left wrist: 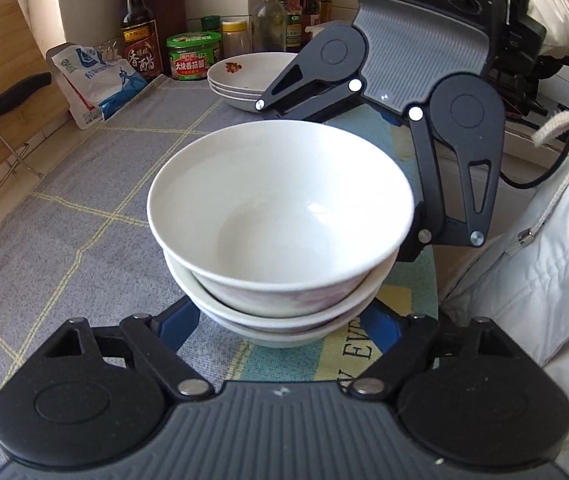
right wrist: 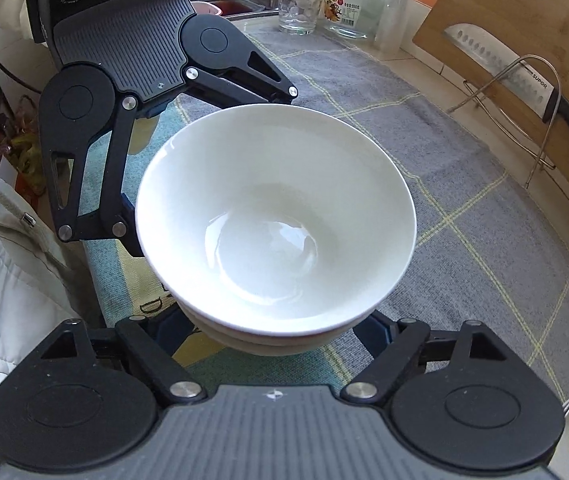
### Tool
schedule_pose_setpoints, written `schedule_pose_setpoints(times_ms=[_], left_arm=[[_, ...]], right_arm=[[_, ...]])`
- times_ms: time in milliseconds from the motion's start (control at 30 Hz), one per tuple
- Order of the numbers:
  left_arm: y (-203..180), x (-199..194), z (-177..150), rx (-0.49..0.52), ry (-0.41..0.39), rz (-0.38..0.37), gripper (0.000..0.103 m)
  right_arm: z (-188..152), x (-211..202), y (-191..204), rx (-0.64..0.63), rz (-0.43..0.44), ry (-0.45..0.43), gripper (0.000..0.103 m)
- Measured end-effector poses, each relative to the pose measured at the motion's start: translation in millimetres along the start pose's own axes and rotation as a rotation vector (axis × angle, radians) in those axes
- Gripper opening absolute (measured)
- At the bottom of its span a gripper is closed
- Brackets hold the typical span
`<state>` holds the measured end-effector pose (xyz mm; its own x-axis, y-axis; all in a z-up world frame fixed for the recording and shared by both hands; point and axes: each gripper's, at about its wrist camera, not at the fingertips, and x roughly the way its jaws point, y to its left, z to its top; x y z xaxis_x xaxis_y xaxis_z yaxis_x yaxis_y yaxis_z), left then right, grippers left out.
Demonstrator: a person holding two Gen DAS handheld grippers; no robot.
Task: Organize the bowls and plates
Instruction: 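Grasp the three-bowl stack with the left gripper while the right gripper grips its opposite rim, then carry the bowl stack with both grippers over to the white plate stack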
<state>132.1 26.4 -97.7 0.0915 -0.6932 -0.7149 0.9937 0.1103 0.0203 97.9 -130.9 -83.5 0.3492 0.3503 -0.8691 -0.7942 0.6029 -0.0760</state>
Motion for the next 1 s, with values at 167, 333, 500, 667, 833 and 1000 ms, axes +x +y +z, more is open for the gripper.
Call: schedule_pose_setpoints(times_ms=[167, 333, 500, 667, 833, 1000], left_arm=[[1.8, -0.2, 1.2, 0.024, 0.003, -0.029, 0.086], [4.8, -2.5, 1.7, 0.043, -0.001, -0.055, 0.086], [8.0, -1.3, 1.9, 0.057, -0.003, -0.075, 0.087], [8.8, -0.1, 1.2, 0.061, -0.01, -0.087, 0.087], [8.5, 2.0, 1.4, 0.075, -0.01, -0.092, 0.088], [8.1, 3.1, 2.6, 0.086, -0.007, -0.091, 0.087]], right_arm=[[1.7, 0.0, 0.5, 0.003, 0.002, 0.017, 0.087], [2.2, 0.4, 1.4, 0.014, -0.002, 0.031, 0.088], [5.0, 2.7, -0.1, 0.023, -0.002, 0.046, 0.088], [7.3, 4.7, -1.4, 0.03, -0.001, 0.057, 0.088], [10.3, 6.5, -2.8, 0.03, 0.0, 0.074, 0.088], [11.9, 6.7, -3.5, 0.035, 0.005, 0.081, 0.088]])
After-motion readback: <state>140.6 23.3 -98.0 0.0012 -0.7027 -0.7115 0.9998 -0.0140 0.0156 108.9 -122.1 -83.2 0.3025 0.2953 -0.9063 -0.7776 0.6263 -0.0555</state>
